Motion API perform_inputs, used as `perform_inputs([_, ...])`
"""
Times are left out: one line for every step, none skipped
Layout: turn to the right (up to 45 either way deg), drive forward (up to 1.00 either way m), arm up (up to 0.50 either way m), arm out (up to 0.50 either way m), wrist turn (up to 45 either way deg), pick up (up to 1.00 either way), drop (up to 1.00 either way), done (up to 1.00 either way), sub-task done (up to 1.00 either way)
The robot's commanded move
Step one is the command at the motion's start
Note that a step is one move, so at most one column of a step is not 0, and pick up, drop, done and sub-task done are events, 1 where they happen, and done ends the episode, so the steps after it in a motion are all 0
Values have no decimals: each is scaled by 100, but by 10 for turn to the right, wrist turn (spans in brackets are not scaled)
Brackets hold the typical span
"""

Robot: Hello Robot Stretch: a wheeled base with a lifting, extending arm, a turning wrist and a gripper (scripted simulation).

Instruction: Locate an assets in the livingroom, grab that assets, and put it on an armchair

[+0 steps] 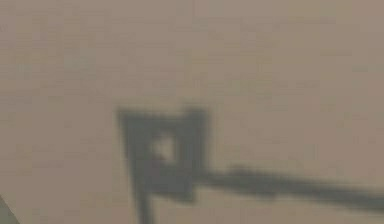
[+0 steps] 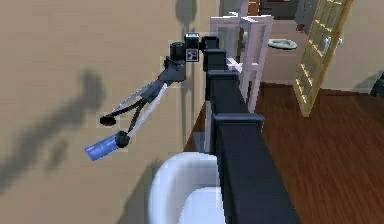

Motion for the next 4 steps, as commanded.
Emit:
perform_inputs([0,0,0,0,450,0,0,0,0])
perform_inputs([0,0,0,0,450,0,0,0,0])
perform_inputs([0,0,0,0,450,0,0,0,0])
perform_inputs([0,0,0,0,450,0,0,0,0])
